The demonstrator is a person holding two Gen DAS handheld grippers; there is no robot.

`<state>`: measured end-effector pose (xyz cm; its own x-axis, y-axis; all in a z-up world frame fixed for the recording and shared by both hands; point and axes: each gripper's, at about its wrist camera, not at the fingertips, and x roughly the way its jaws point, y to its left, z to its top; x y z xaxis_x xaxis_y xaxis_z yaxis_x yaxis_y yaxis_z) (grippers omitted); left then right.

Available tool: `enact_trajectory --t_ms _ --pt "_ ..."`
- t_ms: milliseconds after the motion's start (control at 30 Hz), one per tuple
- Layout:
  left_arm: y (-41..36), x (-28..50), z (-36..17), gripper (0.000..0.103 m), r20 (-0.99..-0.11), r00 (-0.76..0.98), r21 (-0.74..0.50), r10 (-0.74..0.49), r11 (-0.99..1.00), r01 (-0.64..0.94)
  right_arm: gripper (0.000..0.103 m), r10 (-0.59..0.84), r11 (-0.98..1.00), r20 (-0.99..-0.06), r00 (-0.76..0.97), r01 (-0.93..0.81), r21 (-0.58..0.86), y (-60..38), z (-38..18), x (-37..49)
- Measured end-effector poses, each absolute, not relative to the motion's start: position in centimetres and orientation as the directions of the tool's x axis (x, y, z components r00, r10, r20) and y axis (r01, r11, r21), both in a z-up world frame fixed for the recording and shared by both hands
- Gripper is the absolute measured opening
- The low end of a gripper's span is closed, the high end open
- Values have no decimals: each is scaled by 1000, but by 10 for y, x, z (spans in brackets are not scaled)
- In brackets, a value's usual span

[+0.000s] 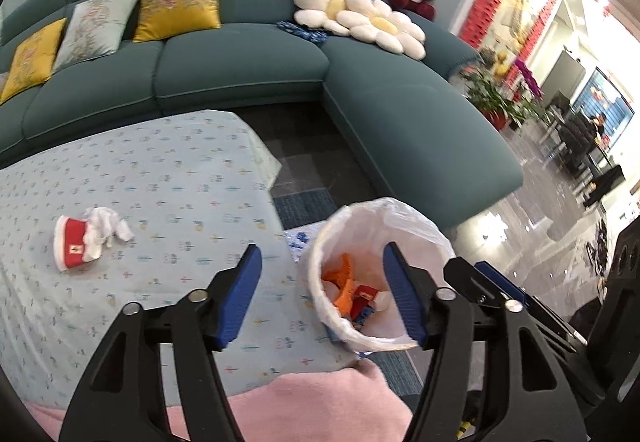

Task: Collect trash
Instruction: 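Move both open tools back to the red-white cup and tissue, then grasp the red-white cup with the left tool while the right tool grasps the white tissue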

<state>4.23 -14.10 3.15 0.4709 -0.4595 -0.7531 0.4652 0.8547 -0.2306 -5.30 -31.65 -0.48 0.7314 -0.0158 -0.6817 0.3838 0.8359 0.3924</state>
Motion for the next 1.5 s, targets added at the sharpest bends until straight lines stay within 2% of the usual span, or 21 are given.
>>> enact_trajectory --t_ms 200,267,667,1000,1233,1500 --pt "-100 52 28 68 -755 505 -225 -418 889 399 47 18 870 -689 724 329 368 -278 1 -38" --pt "-82 56 25 77 -757 525 -216 -389 907 361 47 33 881 -693 720 307 360 -263 1 -31" --pt "30 97 -9 78 -796 550 -194 -255 967 166 47 107 926 -740 664 205 318 -183 -14 12" --pt "115 143 -61 78 -849 505 -165 -157 986 29 47 177 940 -795 580 140 312 -114 -53 77" --pt "150 185 -99 78 -880 446 -181 -161 984 -1 47 201 948 -823 531 107 300 -79 -80 129" --pt "152 229 -132 77 -890 391 -232 -235 971 56 47 218 945 -847 485 111 307 -53 -117 193"
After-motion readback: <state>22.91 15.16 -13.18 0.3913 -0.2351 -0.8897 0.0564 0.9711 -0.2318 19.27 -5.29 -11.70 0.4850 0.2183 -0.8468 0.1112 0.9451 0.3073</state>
